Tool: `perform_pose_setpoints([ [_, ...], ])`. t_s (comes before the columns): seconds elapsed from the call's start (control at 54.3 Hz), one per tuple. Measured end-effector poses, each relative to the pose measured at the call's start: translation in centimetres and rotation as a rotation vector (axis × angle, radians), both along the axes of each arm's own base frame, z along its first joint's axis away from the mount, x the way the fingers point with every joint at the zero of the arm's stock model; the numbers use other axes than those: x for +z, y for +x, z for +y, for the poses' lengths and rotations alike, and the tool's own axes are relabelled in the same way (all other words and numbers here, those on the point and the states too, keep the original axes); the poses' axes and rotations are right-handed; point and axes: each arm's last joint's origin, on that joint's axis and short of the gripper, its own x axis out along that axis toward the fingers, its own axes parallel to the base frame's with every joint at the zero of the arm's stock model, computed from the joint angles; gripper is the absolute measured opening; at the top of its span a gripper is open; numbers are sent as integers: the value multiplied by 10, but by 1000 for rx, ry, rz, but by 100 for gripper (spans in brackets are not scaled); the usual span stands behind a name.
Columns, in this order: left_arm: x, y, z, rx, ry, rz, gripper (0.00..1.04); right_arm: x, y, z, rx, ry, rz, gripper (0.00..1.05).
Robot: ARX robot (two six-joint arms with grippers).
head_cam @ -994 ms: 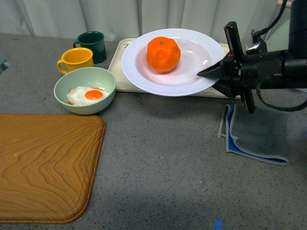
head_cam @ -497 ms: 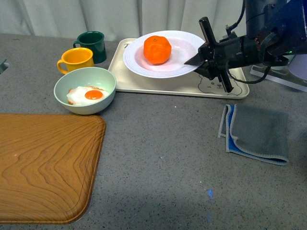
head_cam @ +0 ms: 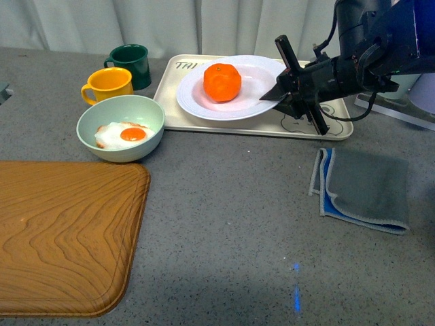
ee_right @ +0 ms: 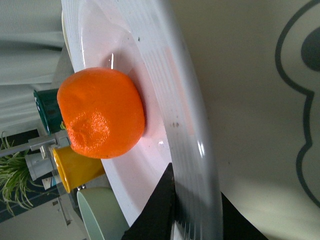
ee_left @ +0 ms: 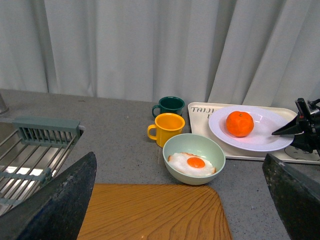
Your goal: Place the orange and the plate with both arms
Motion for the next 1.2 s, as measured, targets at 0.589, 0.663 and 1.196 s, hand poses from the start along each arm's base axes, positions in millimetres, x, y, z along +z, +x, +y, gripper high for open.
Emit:
perform_pose_setpoints([
  [0.589, 0, 0, 0, 0, 0, 0, 98, 36, -17, -12, 47, -207, -156, 96],
  [0.663, 0, 0, 0, 0, 0, 0, 98, 51, -25, -11, 70, -297, -222, 95],
  [1.196, 0, 0, 0, 0, 0, 0, 98, 99, -169, -66, -298, -1022, -1069, 19],
])
